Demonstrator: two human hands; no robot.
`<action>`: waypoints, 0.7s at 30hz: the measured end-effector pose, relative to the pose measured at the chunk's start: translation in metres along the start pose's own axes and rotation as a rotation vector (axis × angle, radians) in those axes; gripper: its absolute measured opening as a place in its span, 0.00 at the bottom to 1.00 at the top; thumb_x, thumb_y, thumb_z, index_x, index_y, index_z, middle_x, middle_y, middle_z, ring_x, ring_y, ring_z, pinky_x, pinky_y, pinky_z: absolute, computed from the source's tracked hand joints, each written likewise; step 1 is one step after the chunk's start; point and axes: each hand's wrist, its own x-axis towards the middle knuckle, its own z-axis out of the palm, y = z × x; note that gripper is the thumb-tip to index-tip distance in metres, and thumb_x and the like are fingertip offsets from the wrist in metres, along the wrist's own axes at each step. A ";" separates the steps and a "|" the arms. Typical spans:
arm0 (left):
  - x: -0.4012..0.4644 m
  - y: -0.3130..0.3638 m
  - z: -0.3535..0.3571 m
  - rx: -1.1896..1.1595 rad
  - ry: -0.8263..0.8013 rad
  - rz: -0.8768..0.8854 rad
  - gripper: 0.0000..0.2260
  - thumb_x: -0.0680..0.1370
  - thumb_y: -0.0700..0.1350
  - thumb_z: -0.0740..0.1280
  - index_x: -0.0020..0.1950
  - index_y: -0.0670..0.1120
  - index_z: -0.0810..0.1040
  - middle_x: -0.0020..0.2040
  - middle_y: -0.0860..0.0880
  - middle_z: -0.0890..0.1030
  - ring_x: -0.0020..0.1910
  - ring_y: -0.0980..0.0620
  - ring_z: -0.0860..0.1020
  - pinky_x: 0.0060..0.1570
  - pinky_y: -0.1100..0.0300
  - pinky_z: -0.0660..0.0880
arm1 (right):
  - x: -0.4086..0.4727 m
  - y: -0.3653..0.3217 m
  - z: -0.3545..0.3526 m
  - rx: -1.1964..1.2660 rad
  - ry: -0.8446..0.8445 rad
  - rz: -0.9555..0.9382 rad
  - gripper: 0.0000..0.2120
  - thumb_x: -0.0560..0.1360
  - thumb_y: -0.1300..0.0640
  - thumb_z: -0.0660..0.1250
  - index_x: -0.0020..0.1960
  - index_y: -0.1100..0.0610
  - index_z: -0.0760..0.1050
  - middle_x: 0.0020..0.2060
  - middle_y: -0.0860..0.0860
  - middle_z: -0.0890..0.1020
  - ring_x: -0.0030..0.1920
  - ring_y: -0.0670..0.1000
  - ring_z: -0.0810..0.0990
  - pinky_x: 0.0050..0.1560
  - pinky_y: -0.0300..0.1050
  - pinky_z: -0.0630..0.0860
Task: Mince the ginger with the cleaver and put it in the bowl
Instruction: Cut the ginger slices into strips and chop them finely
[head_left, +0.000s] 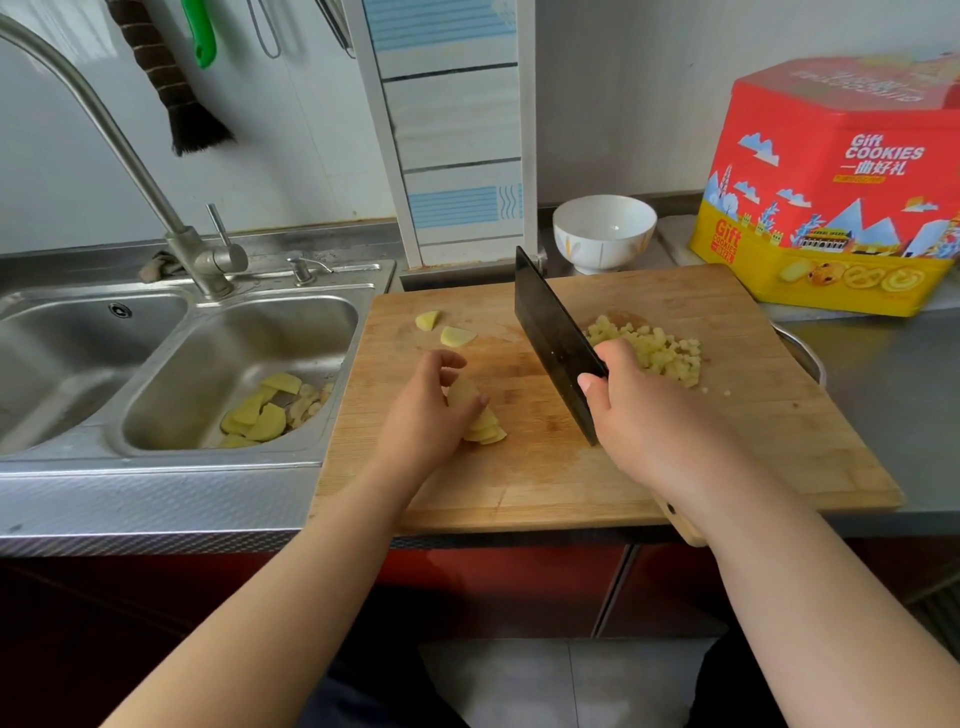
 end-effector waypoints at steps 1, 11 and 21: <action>-0.001 0.001 0.000 0.019 -0.025 0.005 0.21 0.74 0.55 0.71 0.64 0.54 0.69 0.58 0.55 0.77 0.45 0.59 0.76 0.38 0.63 0.74 | 0.000 0.000 0.001 -0.002 0.000 -0.005 0.18 0.84 0.48 0.48 0.71 0.53 0.59 0.30 0.50 0.75 0.29 0.50 0.73 0.29 0.45 0.66; 0.055 -0.001 -0.028 0.341 -0.083 0.142 0.20 0.79 0.54 0.65 0.69 0.51 0.71 0.67 0.52 0.75 0.63 0.51 0.74 0.60 0.51 0.73 | 0.000 -0.001 0.003 -0.003 0.018 -0.032 0.18 0.84 0.48 0.49 0.71 0.54 0.59 0.31 0.51 0.77 0.30 0.52 0.76 0.30 0.47 0.71; 0.133 0.005 -0.016 0.666 -0.383 0.050 0.23 0.75 0.56 0.69 0.65 0.48 0.71 0.68 0.43 0.67 0.64 0.43 0.69 0.64 0.51 0.66 | -0.004 -0.009 0.009 -0.004 -0.022 -0.081 0.19 0.84 0.47 0.49 0.72 0.52 0.57 0.32 0.50 0.78 0.29 0.52 0.76 0.27 0.46 0.68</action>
